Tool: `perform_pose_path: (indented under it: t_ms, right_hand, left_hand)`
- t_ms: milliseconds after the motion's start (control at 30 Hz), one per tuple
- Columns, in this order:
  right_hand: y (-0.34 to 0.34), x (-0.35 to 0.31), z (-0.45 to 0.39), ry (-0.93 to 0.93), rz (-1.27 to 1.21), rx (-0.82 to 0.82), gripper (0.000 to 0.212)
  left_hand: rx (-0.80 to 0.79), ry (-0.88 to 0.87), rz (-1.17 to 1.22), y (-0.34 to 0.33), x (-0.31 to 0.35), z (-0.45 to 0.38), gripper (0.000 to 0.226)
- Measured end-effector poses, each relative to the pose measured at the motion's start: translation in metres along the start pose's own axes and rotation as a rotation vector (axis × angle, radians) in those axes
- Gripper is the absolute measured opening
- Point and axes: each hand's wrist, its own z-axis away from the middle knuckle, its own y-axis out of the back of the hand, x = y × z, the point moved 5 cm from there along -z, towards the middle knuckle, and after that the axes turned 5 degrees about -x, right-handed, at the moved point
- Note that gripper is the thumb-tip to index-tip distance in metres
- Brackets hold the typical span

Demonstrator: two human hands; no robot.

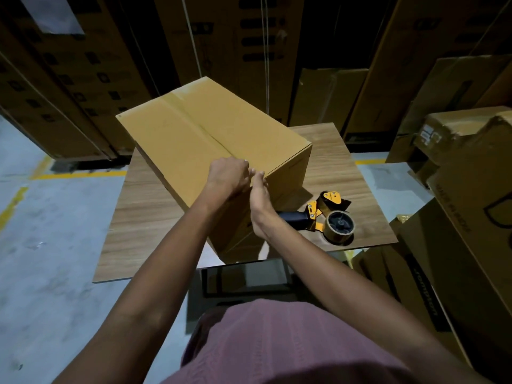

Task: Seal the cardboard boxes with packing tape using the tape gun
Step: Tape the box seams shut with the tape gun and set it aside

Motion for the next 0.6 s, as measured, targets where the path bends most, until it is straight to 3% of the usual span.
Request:
perform_pose_path:
  t_ms: [100, 233, 367, 467, 600]
  right_hand:
    - [-0.006, -0.004, -0.018, -0.057, 0.003, 0.115, 0.107]
    - [0.016, 0.011, -0.062, -0.164, -0.155, 0.255, 0.079]
    - [0.017, 0.024, -0.08, -0.252, -0.111, 0.382, 0.108]
    - [-0.01, 0.013, -0.053, -0.253, -0.093, 0.465, 0.086]
    - [-0.028, 0.007, -0.051, -0.177, -0.055, 0.557, 0.067]
  left_hand:
    - [0.029, -0.066, -0.082, 0.002, -0.002, -0.008, 0.036]
    - [0.063, -0.146, -0.112, 0.004, -0.005, -0.021, 0.031]
    - [0.161, -0.247, -0.112, 0.005, -0.023, -0.03, 0.024]
    - [0.207, -0.309, 0.049, -0.002, -0.047, -0.042, 0.022]
    - [0.355, -0.542, 0.299, -0.029, -0.082, -0.055, 0.019]
